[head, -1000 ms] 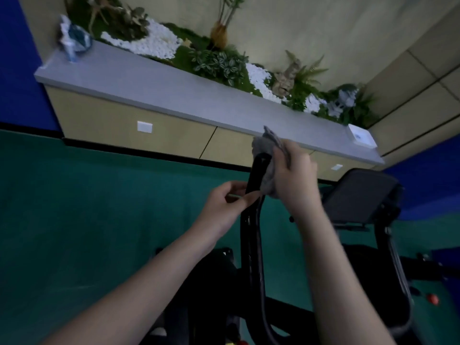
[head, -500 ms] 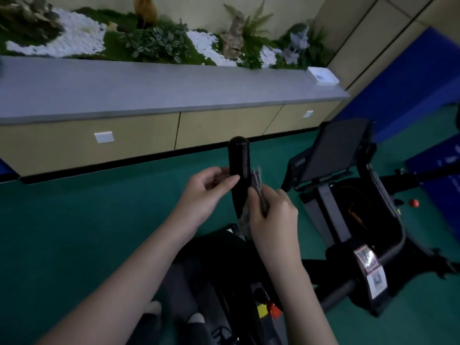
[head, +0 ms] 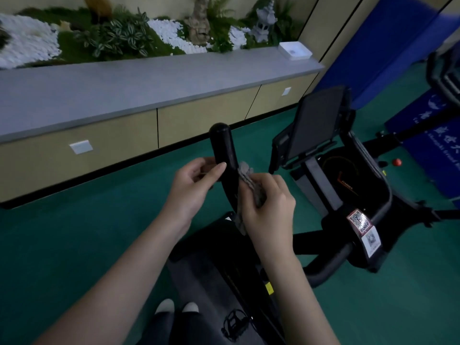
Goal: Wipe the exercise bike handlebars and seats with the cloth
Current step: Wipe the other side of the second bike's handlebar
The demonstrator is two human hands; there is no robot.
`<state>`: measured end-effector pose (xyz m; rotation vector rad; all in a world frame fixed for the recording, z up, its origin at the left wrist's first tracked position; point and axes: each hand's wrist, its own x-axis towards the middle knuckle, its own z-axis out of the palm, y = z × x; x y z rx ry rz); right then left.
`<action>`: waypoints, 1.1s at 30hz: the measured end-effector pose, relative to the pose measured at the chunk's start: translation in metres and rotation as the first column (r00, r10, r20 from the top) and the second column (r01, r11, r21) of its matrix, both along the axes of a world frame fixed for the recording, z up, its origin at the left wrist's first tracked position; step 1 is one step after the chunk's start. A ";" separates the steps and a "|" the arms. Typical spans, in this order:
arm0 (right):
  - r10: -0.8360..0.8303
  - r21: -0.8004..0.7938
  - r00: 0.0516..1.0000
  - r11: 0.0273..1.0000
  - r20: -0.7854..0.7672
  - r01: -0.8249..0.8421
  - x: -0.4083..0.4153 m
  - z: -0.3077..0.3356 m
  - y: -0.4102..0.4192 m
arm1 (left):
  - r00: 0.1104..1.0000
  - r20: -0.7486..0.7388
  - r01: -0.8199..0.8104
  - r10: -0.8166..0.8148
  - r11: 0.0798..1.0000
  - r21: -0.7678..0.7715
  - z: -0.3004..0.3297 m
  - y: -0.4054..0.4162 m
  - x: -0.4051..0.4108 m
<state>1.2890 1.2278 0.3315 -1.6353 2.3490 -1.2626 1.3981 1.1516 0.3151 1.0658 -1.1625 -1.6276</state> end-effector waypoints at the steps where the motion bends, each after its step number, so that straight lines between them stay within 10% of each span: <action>1: 0.024 0.003 1.000 1.000 -0.008 -0.024 -0.004 -0.001 0.004 | 1.000 0.002 -0.011 0.011 1.000 0.001 -0.001 0.000 0.000; 15: 0.045 -0.105 0.999 0.994 0.027 -0.042 0.015 -0.013 0.010 | 0.999 0.038 0.022 -0.023 0.999 0.030 -0.001 -0.004 0.001; 33: -0.661 -0.312 0.749 0.723 -0.051 0.617 0.098 -0.034 -0.037 | 0.812 0.106 0.582 -0.574 0.810 -0.075 -0.005 -0.066 0.027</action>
